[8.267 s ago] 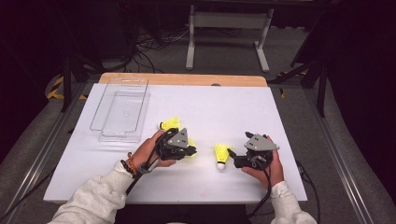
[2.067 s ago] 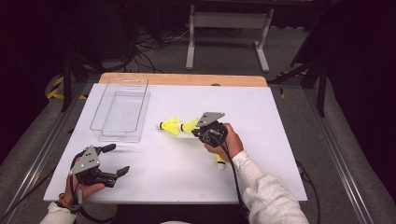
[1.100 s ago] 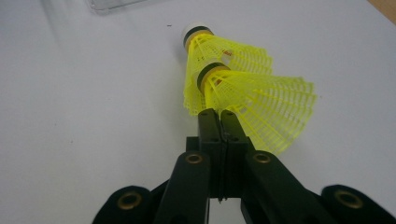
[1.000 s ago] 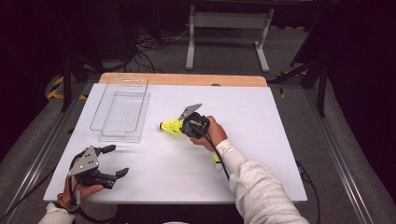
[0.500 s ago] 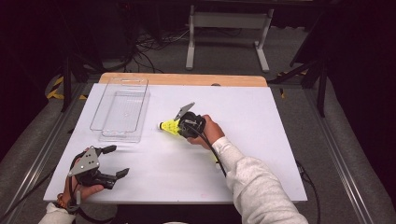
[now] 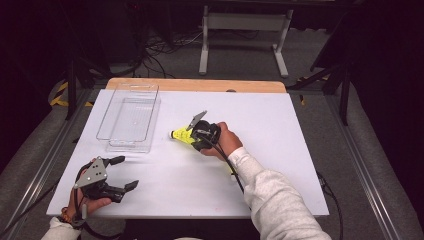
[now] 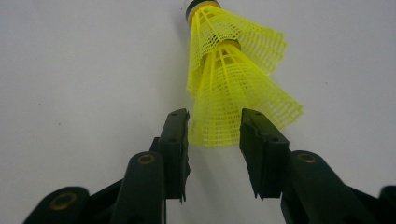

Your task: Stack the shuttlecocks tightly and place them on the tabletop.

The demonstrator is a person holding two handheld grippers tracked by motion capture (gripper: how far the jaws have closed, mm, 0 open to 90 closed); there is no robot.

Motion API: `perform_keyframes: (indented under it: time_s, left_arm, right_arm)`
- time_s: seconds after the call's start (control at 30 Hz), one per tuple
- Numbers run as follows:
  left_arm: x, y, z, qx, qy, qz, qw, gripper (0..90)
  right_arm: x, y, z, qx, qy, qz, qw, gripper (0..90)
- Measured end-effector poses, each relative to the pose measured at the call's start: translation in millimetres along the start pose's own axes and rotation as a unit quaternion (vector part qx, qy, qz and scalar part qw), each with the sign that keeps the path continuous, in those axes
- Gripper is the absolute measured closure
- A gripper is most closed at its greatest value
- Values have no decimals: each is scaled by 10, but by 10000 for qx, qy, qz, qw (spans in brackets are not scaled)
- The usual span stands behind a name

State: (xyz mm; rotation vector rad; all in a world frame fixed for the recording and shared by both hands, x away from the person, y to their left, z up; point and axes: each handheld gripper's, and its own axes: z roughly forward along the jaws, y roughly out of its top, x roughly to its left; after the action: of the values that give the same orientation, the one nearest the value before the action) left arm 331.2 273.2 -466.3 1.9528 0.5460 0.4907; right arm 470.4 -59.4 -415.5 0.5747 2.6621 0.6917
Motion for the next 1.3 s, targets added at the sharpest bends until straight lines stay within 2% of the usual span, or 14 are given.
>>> perform_keyframes:
  time_s: [0.03,0.13,0.3,0.37,0.67,0.77,0.9,1.03,1.13,1.3]
  left_arm:
    - [0,0,0,0,0,0,10000,80]
    - [3,0,6,25,-5,-1,10000,81]
    - [4,-6,19,95,-26,4,10000,83]
    - [5,-8,20,101,-30,7,9999,83]
    - [7,-8,4,76,-31,3,10000,86]
    - [9,-8,4,77,-26,5,10000,87]
    - [5,-5,2,75,-21,13,10000,87]
    - [4,-4,4,80,-17,17,10000,87]
    - [2,-3,4,78,-19,19,10000,87]
    - [-1,0,-1,61,-5,28,10000,88]
  right_arm:
    - [0,0,0,0,0,0,10000,640]
    - [-5,-4,-34,-71,61,-2,10000,740]
    - [43,34,-31,-64,-55,-190,9998,873]
    - [51,41,-21,-30,-45,-245,9997,898]
    - [82,69,24,42,-22,-444,9990,900]
    - [87,67,18,17,-17,-382,9993,857]
    - [79,55,-6,-17,-123,-277,9995,738]
    - [68,45,-63,-106,-136,-276,9995,698]
    - [54,16,-190,-351,-165,-187,9991,655]
    - [36,-72,-426,-710,-178,101,9973,610]
